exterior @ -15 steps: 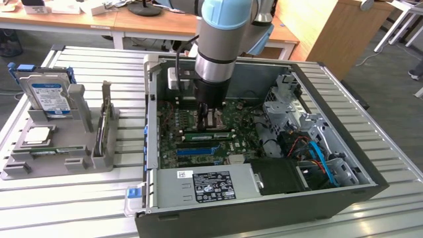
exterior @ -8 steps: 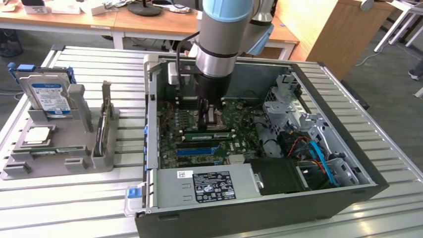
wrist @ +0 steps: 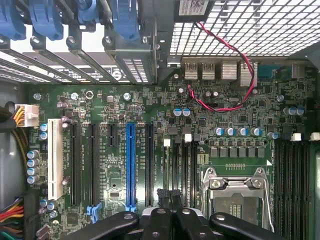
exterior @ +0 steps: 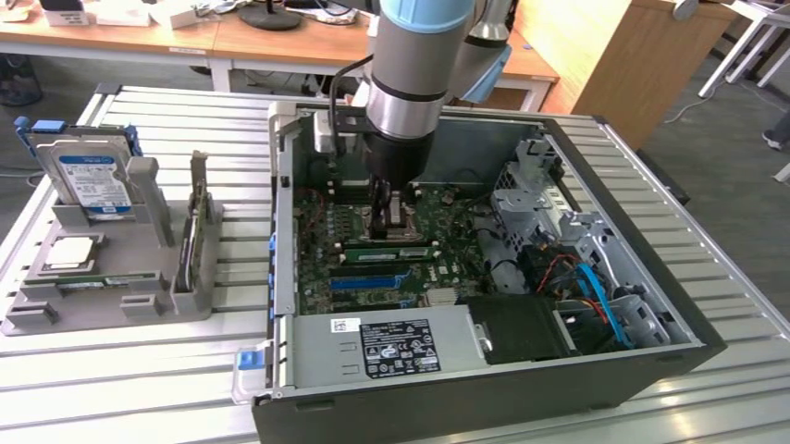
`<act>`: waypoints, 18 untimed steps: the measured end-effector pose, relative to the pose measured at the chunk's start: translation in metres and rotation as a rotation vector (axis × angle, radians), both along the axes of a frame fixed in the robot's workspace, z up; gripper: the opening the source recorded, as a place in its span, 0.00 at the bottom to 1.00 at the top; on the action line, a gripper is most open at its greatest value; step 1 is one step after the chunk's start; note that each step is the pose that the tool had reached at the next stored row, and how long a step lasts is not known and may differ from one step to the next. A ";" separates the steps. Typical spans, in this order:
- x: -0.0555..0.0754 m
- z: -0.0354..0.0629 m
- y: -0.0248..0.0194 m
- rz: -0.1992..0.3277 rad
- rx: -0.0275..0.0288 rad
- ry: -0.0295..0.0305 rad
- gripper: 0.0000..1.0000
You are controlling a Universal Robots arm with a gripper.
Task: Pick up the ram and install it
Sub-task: 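Press down the ram until it locks into place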
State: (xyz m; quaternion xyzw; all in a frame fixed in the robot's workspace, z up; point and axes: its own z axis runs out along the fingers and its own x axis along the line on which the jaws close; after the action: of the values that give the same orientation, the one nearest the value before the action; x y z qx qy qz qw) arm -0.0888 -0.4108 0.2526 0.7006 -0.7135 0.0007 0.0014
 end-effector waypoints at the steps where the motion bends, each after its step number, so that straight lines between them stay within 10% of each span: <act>1: 0.000 0.0000 0.0000 0.000 -0.0001 0.0001 0.11; 18: 0.033 0.0001 -0.0014 0.000 -0.0003 0.0001 0.11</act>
State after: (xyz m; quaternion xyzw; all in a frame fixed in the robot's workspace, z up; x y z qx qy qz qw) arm -0.0559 -0.4123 0.2527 0.7007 -0.7135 0.0008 0.0015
